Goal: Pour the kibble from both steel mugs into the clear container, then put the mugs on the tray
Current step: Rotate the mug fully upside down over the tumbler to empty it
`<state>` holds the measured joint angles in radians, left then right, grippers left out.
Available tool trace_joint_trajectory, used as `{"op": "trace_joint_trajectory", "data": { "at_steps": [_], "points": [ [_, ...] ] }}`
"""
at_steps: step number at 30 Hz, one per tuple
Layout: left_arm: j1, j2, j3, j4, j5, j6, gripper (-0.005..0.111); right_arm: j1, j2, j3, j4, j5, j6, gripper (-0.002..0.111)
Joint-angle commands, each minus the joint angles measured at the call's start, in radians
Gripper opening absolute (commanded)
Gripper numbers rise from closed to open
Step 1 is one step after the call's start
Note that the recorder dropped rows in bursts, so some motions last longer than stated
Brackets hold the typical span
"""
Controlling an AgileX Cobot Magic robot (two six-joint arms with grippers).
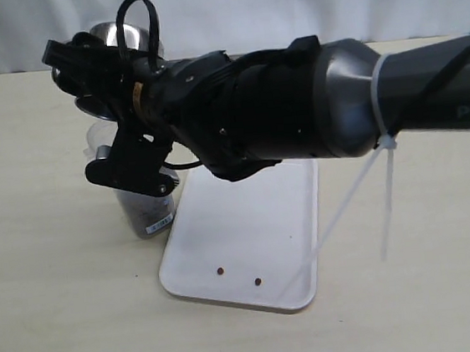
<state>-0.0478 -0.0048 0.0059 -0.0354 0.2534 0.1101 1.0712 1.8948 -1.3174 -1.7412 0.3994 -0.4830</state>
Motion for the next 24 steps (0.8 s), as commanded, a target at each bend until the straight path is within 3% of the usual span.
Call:
{"op": "trace_joint_trajectory", "data": {
  "at_steps": [1, 24],
  "points": [
    [0.002, 0.005, -0.006, -0.002, -0.012, -0.002, 0.000, 0.002, -0.007, 0.016, -0.003, 0.035, 0.002, 0.005],
    [0.002, 0.005, -0.006, -0.002, -0.012, -0.002, 0.000, 0.068, -0.007, 0.016, -0.003, 0.107, -0.034, 0.005]
  ]
}}
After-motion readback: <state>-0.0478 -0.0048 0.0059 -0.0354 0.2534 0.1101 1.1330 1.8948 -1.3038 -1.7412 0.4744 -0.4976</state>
